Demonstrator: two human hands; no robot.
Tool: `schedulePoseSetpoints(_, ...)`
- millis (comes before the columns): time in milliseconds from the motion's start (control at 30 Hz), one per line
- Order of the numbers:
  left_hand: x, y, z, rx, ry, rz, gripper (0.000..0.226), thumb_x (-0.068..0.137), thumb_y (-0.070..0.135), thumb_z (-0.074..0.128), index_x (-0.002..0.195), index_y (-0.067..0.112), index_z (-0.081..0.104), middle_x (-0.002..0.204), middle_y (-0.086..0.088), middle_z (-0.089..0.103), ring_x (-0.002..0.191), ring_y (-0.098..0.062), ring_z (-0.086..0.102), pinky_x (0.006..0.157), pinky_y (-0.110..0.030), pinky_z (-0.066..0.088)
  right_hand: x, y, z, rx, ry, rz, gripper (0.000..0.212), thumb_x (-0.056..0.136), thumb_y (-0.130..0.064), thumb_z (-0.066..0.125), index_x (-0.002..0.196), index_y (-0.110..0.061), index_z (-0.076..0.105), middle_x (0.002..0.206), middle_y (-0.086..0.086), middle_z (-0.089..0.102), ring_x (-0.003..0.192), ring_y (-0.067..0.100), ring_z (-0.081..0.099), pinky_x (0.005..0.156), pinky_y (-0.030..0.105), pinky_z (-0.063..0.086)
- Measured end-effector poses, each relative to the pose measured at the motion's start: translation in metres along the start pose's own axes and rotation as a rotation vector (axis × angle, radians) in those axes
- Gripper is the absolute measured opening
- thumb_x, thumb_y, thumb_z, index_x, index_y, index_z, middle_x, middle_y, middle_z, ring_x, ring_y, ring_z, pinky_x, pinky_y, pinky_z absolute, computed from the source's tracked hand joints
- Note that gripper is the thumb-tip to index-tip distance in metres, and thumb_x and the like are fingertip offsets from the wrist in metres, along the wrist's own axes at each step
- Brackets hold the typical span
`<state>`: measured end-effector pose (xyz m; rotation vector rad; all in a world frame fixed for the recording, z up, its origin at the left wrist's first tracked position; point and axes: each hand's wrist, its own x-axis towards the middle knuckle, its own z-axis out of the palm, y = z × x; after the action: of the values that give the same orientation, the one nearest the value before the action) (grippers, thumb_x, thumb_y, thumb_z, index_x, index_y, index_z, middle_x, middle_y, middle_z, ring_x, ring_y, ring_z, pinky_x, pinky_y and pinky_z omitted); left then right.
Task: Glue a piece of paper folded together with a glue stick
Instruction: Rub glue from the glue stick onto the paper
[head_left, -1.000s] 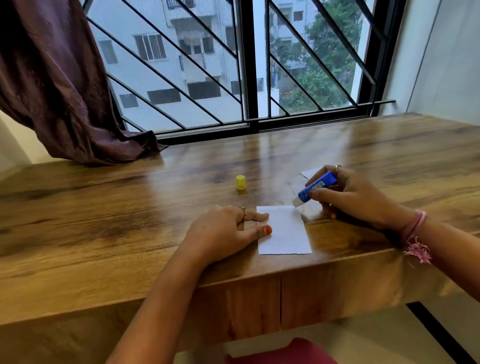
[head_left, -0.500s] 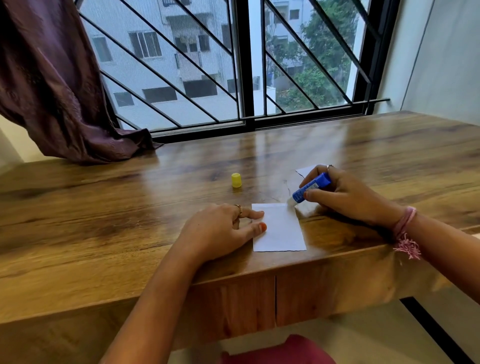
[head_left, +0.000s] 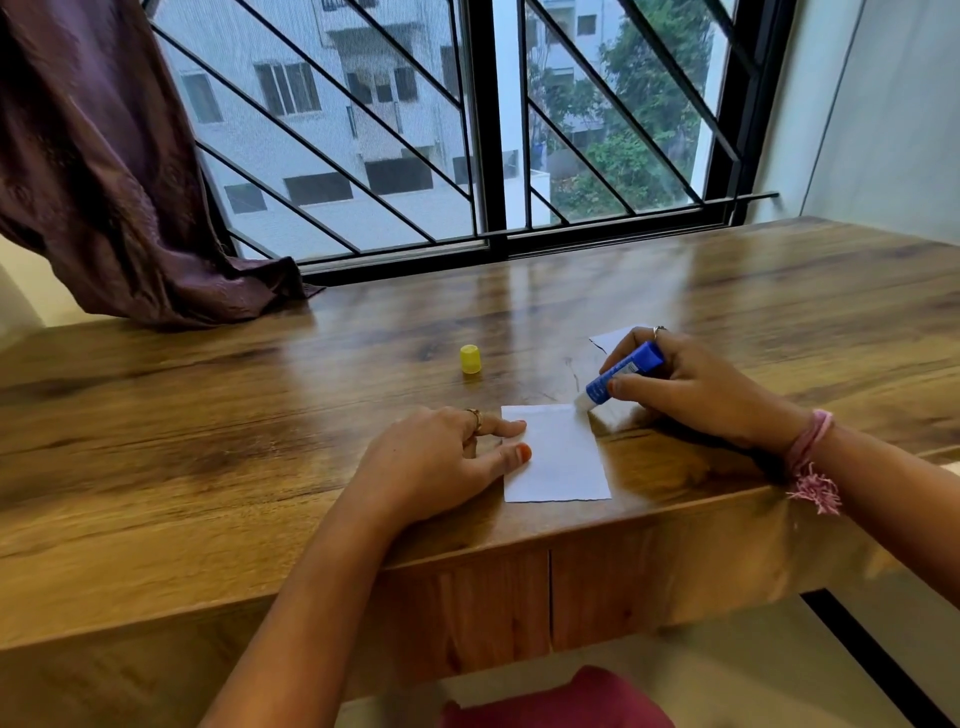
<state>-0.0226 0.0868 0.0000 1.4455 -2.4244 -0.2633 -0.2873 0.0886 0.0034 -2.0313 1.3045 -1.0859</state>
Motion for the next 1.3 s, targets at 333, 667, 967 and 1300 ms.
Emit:
schedulePoseSetpoints(333, 0.000, 0.000, 0.000, -0.015, 0.006, -0.012, 0.035, 0.084, 0.064, 0.051, 0.116, 0.052, 0.058, 0.045, 0.012, 0.041, 0.048, 0.000, 0.042, 0.048, -0.024, 0.026, -0.002, -0.001, 0.000, 0.022, -0.061, -0.012, 0.007, 0.084, -0.005, 0.065, 0.085, -0.012, 0.063, 0.055, -0.011, 0.052, 0.047, 0.003, 0.043, 0.048, 0.013, 0.036)
schedulePoseSetpoints(667, 0.000, 0.001, -0.001, -0.013, -0.001, -0.017, 0.036, 0.084, 0.064, 0.051, 0.117, 0.052, 0.059, 0.047, 0.012, 0.041, 0.050, -0.001, 0.042, 0.049, -0.025, 0.026, -0.004, 0.000, -0.001, 0.060, -0.057, -0.007, 0.004, 0.079, -0.017, 0.067, 0.080, -0.017, 0.064, 0.057, -0.008, 0.051, 0.050, 0.008, 0.044, 0.049, 0.017, 0.036)
schedulePoseSetpoints(967, 0.000, 0.001, -0.001, -0.015, -0.006, -0.021, 0.035, 0.085, 0.063, 0.051, 0.117, 0.051, 0.058, 0.050, 0.011, 0.042, 0.052, -0.001, 0.041, 0.049, -0.026, 0.027, -0.007, -0.003, -0.001, 0.016, -0.041, -0.060, 0.007, 0.081, -0.014, 0.068, 0.079, -0.018, 0.062, 0.066, 0.002, 0.054, 0.057, 0.011, 0.047, 0.056, 0.023, 0.040)
schedulePoseSetpoints(1300, 0.000, 0.002, 0.000, -0.028, -0.010, -0.023, 0.035, 0.085, 0.062, 0.052, 0.117, 0.050, 0.059, 0.049, 0.010, 0.043, 0.051, -0.001, 0.041, 0.049, -0.026, 0.027, -0.010, -0.008, 0.000, 0.002, -0.088, -0.100, 0.007, 0.075, -0.019, 0.062, 0.081, -0.017, 0.062, 0.072, 0.000, 0.059, 0.062, 0.007, 0.051, 0.060, 0.020, 0.042)
